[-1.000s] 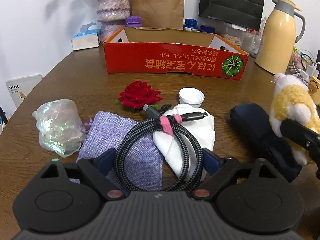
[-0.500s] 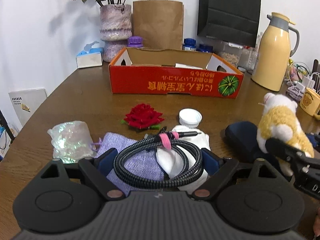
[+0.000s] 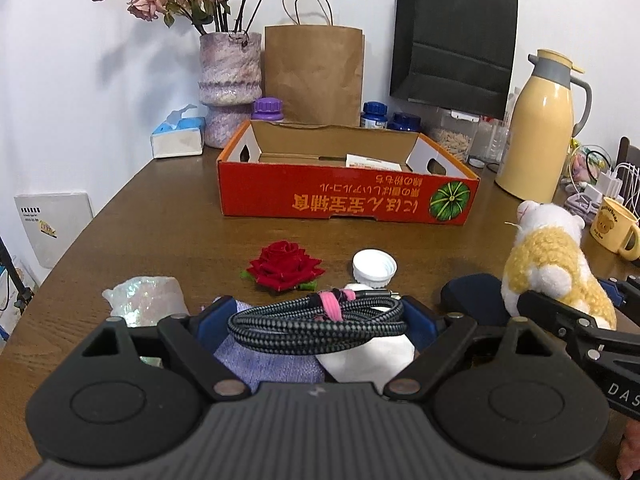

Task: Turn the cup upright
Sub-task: 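Grasp the black braided cable with the left gripper while the right gripper holds the plush toy, then carry the cable and plush toy over the cardboard box and lower them in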

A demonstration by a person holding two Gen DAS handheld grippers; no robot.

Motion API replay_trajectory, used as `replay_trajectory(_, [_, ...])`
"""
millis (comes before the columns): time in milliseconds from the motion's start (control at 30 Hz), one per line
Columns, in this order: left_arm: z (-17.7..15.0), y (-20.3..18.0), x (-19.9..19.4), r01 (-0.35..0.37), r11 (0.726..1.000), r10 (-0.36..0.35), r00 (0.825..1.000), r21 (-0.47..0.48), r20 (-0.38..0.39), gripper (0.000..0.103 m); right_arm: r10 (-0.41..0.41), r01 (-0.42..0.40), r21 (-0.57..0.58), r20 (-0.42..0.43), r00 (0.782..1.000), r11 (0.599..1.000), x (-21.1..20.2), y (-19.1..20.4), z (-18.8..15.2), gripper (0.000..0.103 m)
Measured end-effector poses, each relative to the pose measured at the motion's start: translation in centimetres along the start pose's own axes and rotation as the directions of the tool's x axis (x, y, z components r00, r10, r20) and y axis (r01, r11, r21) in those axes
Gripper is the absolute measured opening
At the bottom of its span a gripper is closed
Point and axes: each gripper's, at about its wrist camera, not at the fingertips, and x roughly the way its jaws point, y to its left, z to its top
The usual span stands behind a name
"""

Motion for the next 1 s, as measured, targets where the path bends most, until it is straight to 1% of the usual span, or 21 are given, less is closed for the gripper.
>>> replay_trajectory(333, [1.6,0.1,-0.9,0.007,1.000,-0.006,0.999,-0.008,0.051,0.088,-0.009,0.010,-0.011,0.029,1.000,1.000,0.2,0.1,1.3,0.058])
replay_trajectory(667, [4.8,-0.3,-1.2,0.025,1.000,-0.022,0.993,-0.019,0.118,0.088,-0.013,0.014,-0.015,0.068,0.998,1.000,1.3,0.3,4.3,0.058])
replay_trajectory(1000, [8.0,-0.1,0.0,0.023,0.998,-0.014,0.987,-0.057,0.157,0.088,-0.010,0.011,-0.013,0.083,0.996,1.000,3.7,0.4,7.4,0.058])
